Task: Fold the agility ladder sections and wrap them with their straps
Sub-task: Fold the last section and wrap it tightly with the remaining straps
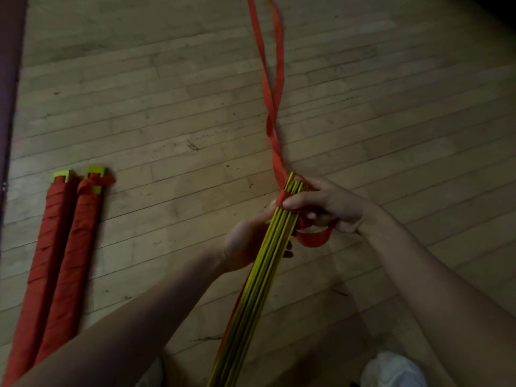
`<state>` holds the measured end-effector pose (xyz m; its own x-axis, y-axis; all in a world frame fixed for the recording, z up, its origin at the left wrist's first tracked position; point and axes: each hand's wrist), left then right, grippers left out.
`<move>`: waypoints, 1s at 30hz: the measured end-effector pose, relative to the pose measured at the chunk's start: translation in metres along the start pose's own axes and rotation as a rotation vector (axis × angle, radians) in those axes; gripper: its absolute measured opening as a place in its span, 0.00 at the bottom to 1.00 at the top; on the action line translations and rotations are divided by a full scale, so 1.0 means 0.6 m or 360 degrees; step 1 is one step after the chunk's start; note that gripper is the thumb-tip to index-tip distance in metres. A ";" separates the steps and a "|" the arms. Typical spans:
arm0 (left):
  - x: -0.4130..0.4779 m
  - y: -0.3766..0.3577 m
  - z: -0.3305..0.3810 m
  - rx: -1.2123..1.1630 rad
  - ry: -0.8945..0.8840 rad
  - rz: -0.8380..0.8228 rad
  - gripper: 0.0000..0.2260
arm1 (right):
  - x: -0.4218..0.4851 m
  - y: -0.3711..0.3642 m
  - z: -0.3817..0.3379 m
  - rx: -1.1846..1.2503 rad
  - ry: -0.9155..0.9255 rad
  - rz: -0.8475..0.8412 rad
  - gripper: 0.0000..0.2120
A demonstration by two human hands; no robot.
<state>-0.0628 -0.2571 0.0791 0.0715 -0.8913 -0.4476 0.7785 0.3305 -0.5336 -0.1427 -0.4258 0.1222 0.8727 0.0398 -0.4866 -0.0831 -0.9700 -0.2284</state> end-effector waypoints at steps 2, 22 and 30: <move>-0.011 -0.010 0.002 0.0254 -0.0117 0.0161 0.27 | -0.001 -0.002 0.001 -0.0004 -0.0049 0.0072 0.06; -0.004 -0.052 -0.009 0.0864 -0.0473 0.0568 0.27 | -0.002 -0.009 0.012 -0.0040 0.0031 0.0330 0.16; -0.007 -0.045 0.000 0.0605 -0.0478 0.0560 0.14 | 0.001 -0.010 0.006 -0.0163 0.0074 0.0258 0.18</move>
<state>-0.0838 -0.2625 0.0952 0.4956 -0.8155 -0.2989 0.8406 0.5370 -0.0711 -0.1434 -0.4192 0.1205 0.8735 -0.1279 -0.4698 -0.1771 -0.9822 -0.0618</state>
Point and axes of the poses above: each hand's wrist, its own x-axis towards the middle knuckle, its own y-axis out of the back of the hand, z = x × y, and after that the axes turned 4 degrees about -z, right-handed
